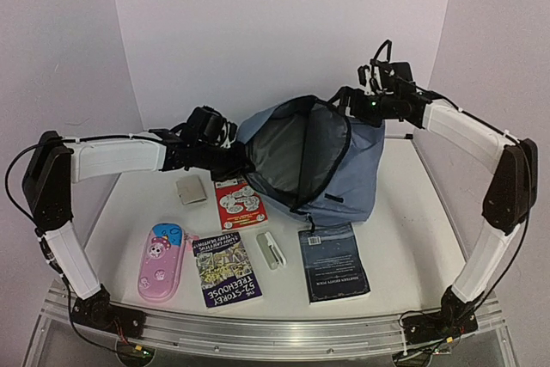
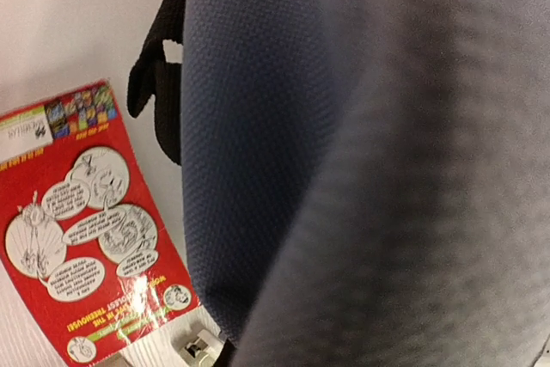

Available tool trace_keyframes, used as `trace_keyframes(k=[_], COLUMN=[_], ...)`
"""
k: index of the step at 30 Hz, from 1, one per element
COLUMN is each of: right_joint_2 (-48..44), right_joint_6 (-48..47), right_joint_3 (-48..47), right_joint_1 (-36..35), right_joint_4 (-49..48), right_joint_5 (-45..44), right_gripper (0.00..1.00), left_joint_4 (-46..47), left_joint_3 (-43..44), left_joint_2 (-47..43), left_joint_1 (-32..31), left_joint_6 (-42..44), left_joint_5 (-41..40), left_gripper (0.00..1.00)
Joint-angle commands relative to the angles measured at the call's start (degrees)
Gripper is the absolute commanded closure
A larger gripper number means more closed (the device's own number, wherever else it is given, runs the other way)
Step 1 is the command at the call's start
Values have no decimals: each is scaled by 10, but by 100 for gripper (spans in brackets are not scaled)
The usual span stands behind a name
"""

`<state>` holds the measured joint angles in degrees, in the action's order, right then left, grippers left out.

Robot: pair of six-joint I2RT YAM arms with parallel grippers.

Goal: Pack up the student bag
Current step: Adjust the student bag at the center of the board.

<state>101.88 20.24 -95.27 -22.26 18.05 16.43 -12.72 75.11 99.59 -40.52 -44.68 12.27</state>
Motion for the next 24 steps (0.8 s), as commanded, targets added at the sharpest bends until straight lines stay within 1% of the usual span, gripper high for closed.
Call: trace_keyframes(k=[1,4,8,10,13,17,20,22,24], right_joint_2=[-91,-119,-122,-118,-116,-113,-113,-105,-91], right_joint_6=[-5,9,16,13,11,3,13,26,38], right_joint_3=[72,110,123,126,129,145,179,196,204], right_joint_1=[-41,-57,-57,-58,-77,-156,-216,-241,-261], right_joint_4=[-36,-50,-49,-48,-50,-60,-109,-149,-186], right_joint_5=[-11,-47,-121,-109,-62,-58,-59,-37,-8], right_gripper=[2,2,2,2,2,2,4,7,13], left_joint_4=[22,38,37,42,48,49,52,57,67], left_joint_3=[-44,-67,-84,-94,-101,-114,-122,-127,-133], left_joint_2=[-14,-5,5,6,5,-5,-12,-15,-16], left_joint_1=[5,14,17,17,17,17,17,17,17], left_joint_6=[-68,-82,-86,-86,-75,-64,-58,-54,-52], left_joint_5=[15,27,26,28,38,28,20,21,28], left_gripper=[100,100,100,100,100,100,100,100,100])
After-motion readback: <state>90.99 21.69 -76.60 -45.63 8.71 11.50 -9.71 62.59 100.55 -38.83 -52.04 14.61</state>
